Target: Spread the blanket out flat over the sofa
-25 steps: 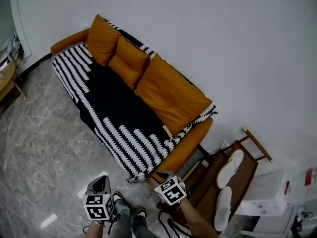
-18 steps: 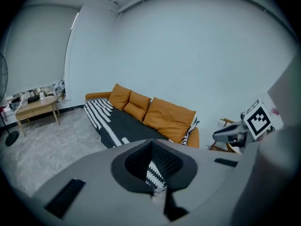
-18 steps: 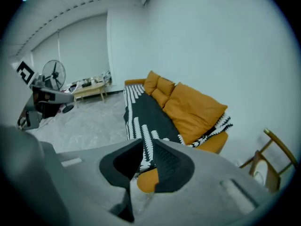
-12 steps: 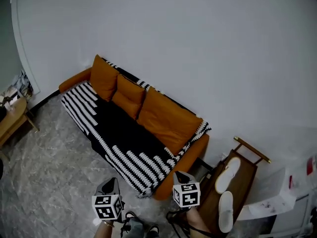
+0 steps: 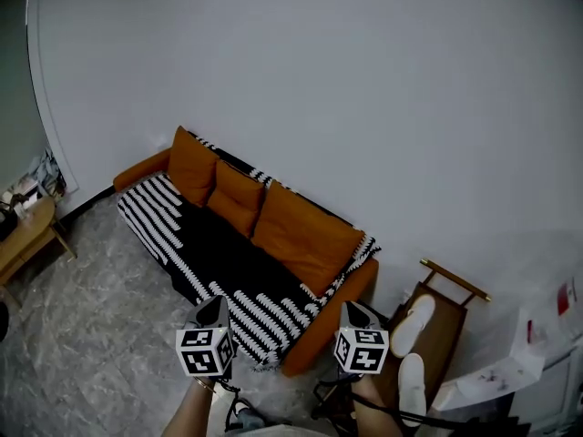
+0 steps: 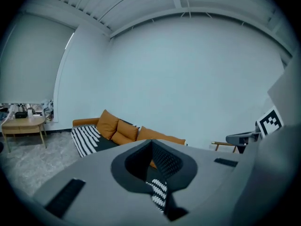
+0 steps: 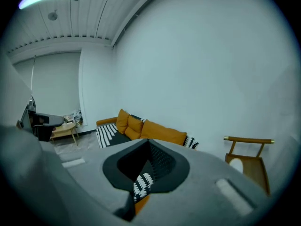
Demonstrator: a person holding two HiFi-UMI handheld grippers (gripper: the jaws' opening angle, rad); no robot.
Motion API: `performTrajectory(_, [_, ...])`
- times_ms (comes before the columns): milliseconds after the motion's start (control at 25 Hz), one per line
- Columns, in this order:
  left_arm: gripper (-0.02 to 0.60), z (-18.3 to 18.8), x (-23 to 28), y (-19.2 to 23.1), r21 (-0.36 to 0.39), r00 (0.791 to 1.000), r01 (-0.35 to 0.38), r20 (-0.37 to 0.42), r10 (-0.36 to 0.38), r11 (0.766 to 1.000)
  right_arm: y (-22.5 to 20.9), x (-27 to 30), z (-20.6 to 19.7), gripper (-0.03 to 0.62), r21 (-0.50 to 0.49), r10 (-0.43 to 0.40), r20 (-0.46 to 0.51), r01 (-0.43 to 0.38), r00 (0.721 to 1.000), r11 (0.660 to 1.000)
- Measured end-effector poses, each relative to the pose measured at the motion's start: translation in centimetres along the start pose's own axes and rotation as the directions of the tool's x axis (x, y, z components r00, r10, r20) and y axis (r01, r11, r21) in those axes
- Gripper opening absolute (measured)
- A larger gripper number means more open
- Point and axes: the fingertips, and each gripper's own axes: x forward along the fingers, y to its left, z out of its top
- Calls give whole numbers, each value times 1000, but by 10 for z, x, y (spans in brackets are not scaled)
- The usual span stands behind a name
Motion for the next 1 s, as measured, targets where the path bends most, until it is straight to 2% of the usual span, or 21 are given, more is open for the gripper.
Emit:
performTrajectory(200, [3, 20, 7, -14, 49, 999, 28, 27, -30, 998, -16, -11, 12, 6, 41, -43, 50, 41, 998, 998])
performTrajectory(440, [3, 19, 12, -19, 69, 999, 30, 21, -32, 997, -23, -16, 4, 5, 72, -40, 22, 38, 999, 997])
performTrajectory(720, [3, 18, 10, -14, 58, 1000, 15, 24, -17, 998, -25, -19, 5, 5, 90, -41, 15, 39, 999, 995])
performTrajectory(1000, [4, 10, 4, -11, 51, 1000, 4, 13, -5, 999, -19, -23, 2, 5, 60, -29, 7, 29, 1000, 998])
